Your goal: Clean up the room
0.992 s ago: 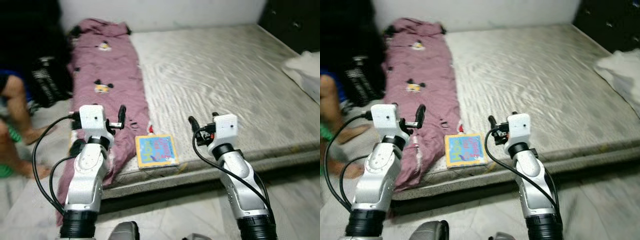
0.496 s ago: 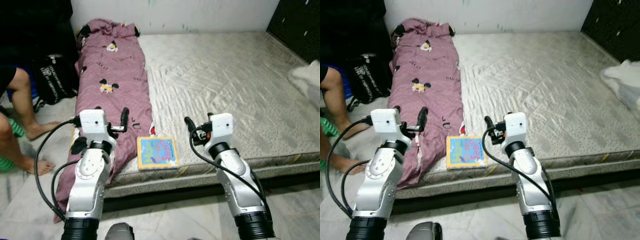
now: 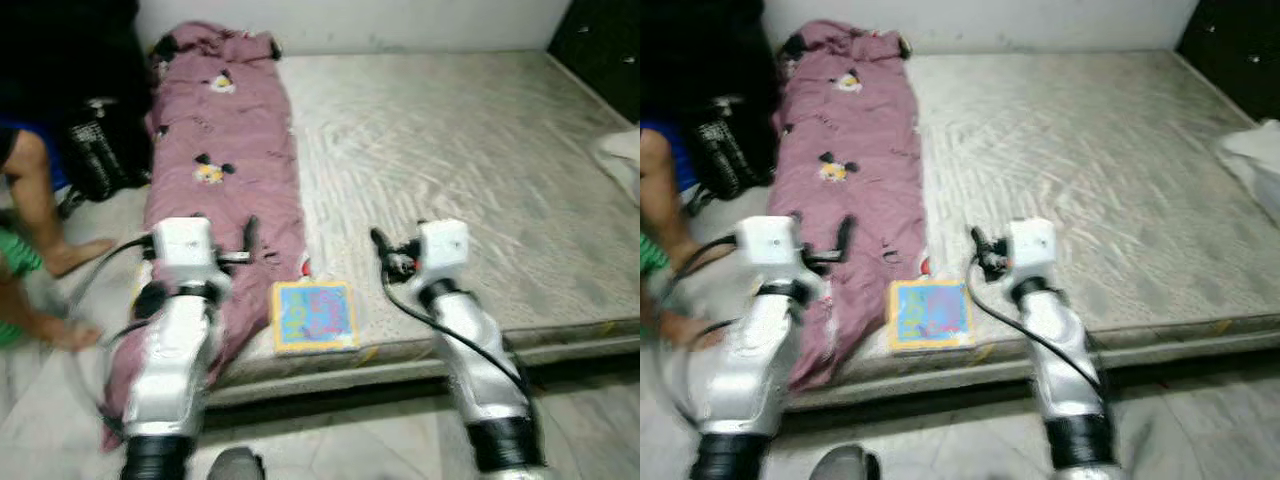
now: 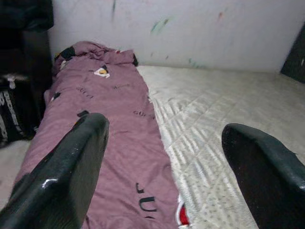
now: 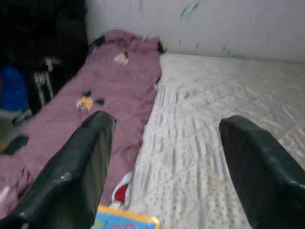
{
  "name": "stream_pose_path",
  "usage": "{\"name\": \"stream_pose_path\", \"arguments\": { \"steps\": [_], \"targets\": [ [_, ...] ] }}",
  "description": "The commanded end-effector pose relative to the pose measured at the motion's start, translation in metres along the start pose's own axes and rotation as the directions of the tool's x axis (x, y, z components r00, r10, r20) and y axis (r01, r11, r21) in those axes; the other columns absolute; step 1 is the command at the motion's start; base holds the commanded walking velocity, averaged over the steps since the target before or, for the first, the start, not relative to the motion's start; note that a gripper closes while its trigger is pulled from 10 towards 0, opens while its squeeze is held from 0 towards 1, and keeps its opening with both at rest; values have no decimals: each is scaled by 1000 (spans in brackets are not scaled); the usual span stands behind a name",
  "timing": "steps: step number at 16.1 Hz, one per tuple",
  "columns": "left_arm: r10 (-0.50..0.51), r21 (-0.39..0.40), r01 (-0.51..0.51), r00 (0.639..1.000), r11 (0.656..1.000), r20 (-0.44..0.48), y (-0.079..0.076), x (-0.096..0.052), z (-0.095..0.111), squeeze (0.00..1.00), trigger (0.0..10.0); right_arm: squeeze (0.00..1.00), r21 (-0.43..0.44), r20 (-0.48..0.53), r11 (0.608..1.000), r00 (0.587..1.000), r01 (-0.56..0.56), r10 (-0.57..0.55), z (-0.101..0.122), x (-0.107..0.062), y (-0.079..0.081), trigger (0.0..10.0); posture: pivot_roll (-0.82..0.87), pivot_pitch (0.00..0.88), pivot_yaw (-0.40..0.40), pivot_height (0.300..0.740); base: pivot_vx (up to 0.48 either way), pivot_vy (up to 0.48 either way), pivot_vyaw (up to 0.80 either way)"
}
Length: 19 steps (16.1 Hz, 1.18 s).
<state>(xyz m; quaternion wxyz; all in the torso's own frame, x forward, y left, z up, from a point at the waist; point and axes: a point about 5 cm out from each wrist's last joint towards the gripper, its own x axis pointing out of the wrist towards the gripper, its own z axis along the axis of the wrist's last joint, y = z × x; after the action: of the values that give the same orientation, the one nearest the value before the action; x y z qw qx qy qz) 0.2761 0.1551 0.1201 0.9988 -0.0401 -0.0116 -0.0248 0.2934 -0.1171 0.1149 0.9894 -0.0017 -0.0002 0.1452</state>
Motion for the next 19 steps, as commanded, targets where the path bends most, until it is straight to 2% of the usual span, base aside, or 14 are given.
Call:
{"name": "stream_pose_path", "arguments": {
  "steps": [1, 7, 11, 19],
  "targets": [
    [-34, -20, 34, 999, 999, 15, -12, 2, 5, 0, 10000, 0, -10, -24, 999, 999, 40, -41, -5, -5, -13, 10000, 5, 14, -32, 740, 240, 0, 0],
    [-5, -35, 5, 1000, 999, 6, -11, 4, 4, 0, 10000, 0, -12, -27, 999, 998, 50, -50, -6, -5, -17, 10000, 2, 12, -30, 740, 0, 0, 0],
    [54, -53, -55, 998, 997, -30, -5, 2, -1, 0, 10000, 0, -7, -27, 1000, 999, 31, -31, -6, -5, -15, 10000, 7, 26, -33, 740, 0, 0, 0],
    [98, -60, -101, 994, 993, -43, -1, 0, -3, 0, 10000, 0, -3, -35, 1000, 999, 17, -17, -5, -5, -15, 10000, 4, 46, -43, 655, 0, 0, 0]
  ]
}}
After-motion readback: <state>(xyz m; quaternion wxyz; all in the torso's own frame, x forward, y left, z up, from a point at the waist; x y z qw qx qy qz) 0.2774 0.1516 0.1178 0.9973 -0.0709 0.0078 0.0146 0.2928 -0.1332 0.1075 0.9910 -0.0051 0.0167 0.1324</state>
